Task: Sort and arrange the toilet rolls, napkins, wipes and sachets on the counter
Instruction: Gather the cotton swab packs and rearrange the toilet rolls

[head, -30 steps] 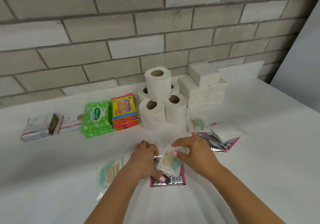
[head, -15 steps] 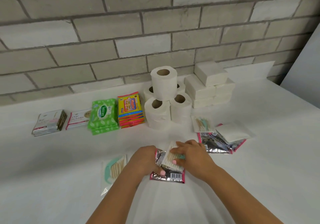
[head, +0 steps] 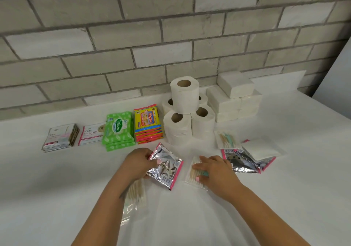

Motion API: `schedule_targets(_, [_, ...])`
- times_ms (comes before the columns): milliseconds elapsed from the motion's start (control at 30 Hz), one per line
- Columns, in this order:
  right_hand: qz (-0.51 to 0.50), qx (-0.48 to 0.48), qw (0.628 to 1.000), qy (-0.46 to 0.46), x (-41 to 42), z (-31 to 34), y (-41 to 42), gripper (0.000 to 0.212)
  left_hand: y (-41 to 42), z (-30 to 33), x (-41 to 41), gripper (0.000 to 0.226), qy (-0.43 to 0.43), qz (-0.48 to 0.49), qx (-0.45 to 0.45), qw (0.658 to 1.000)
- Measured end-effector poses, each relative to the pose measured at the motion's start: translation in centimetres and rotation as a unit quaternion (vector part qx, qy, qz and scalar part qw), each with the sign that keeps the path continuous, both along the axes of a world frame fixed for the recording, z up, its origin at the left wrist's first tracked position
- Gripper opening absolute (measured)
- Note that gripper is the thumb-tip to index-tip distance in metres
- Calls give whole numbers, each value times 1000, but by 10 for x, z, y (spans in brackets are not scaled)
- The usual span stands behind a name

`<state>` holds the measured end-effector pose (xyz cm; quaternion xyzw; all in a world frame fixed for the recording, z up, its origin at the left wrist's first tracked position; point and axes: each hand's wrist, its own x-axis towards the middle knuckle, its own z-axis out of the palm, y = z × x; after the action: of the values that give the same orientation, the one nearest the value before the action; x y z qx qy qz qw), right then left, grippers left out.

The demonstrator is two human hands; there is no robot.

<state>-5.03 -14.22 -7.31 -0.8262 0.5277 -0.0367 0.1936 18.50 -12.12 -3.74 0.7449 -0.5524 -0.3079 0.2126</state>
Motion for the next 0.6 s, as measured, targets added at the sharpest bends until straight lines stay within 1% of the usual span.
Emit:
schedule_targets(33, [-6,-8,1000,-21,3,0,0,39,0,3,-1,18,18,20,-11,1000])
schedule_targets(67, [-21,-16,997,-70,7,2,1,37,1,5,-4,18,40,42,-21,998])
schedule_targets(100, [-46,-10,989,-138,12,5,2,33,2,8,-9,17,58,62,-34,996])
schedule_targets(133, [-79,12,973,-219,17,9,4,28,2,10,-15,15,63,77,-57,993])
schedule_targets(167, [-109,62,943,-307,24,15,7,24,2,11,-23,12,50,81,-80,992])
schedule_targets(200, [-129,135,901,-392,30,21,10,21,4,12,-32,13,32,76,-101,991])
schedule_targets(233, [-140,223,846,-463,37,26,12,24,7,14,-42,17,15,68,-117,991])
schedule_targets(267, [-144,304,788,-516,42,29,13,31,11,16,-52,17,11,52,-125,991])
schedule_targets(300, [-152,354,742,-549,45,27,12,38,14,16,-60,16,18,33,-121,992])
schedule_targets(333, [-161,372,715,-569,47,24,10,43,16,15,-66,16,27,11,-111,993])
schedule_targets(367, [-175,370,705,-580,48,23,8,43,18,14,-68,19,35,-11,-101,994])
schedule_targets(433, [-203,345,700,-591,45,19,6,30,17,12,-65,24,72,-37,-92,992])
schedule_targets(467, [-215,332,700,-594,42,17,4,20,15,11,-62,28,86,-31,-102,991])
schedule_targets(500, [-217,328,695,-602,39,15,3,14,13,9,-57,34,82,-12,-125,989])
schedule_targets(567, [-193,338,684,-617,36,17,3,20,10,6,-46,51,31,35,-165,985])
schedule_targets(600, [-178,344,683,-619,36,19,4,23,9,5,-41,57,23,51,-161,985])
